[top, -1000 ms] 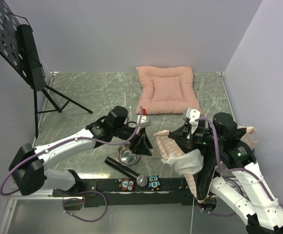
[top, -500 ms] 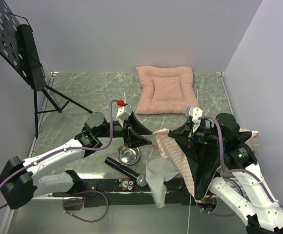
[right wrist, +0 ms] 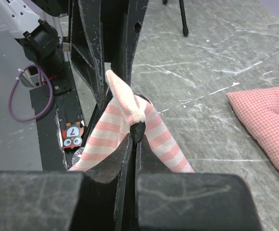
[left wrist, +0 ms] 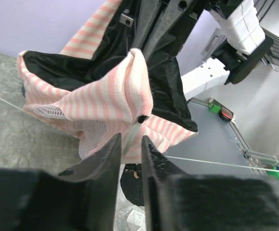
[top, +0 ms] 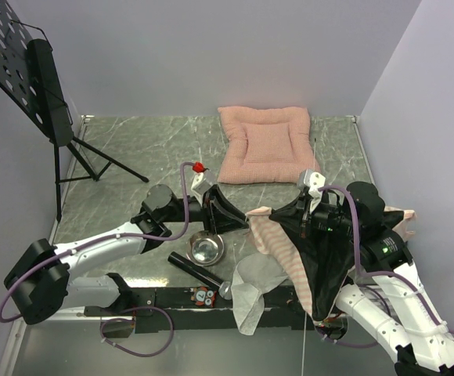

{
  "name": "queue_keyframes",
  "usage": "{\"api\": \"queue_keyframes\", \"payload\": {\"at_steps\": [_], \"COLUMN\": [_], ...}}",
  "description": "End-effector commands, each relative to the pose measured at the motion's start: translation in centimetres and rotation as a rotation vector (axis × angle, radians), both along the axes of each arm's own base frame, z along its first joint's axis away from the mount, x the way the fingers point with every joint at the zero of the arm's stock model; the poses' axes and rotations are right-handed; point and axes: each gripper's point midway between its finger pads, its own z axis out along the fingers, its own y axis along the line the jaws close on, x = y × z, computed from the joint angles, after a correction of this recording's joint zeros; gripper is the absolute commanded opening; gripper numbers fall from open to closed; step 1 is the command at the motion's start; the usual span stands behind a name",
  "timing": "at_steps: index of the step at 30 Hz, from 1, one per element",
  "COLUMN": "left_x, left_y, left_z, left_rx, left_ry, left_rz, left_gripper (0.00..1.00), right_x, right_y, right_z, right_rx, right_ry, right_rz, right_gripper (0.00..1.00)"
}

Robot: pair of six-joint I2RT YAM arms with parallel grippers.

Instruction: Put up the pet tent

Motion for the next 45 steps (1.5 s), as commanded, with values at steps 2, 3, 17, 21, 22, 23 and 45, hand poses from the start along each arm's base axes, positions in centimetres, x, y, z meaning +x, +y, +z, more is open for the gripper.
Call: {"api": "queue_keyframes", "payload": {"at_steps": [2, 3, 17, 21, 22, 23, 45], "left_x": [-1.2, -1.2, -3.4, -3.2, -3.2, -3.3, -2.9], "left_y": [-0.3, -0.3, -1.3, -1.8, -2.0, -2.0, -3.0], "left_z": [2.1, 1.9, -5.7, -6.9, -7.1, -7.3, -11.4], "left_rx": [-0.059, -0.054, 0.343, 0.390, 0.401, 0.407, 0.534], "left_ry": [-0.047, -0.042, 0.052, 0.114, 0.133, 0.146, 0.258], "left_rz": [-0.072, -0.080, -0.255, -0.272, -0.280, -0.293, -0.280], "left_gripper": [0.17, 0.10, 0.01, 0.01, 0.01, 0.01, 0.01], "right_x": [-0.3, -0.4, -0.9, -1.3, -1.3, -1.3, -3.5], "right_y": [0.3, 0.3, 0.4, 0.5, 0.5, 0.5, 0.4], "right_z": [1.9, 2.0, 1.3, 1.4, 1.5, 1.6, -0.1], "right_rx": [0.040, 0.041, -0.033, -0.033, -0.032, -0.031, -0.092], "right_ry": [-0.054, -0.056, -0.092, -0.107, -0.109, -0.116, -0.092], "right_rz": [0.023, 0.026, 0.109, 0.135, 0.137, 0.139, 0.270], "right_gripper": [0.00, 0.00, 0.00, 0.00, 0.00, 0.00, 0.00]}}
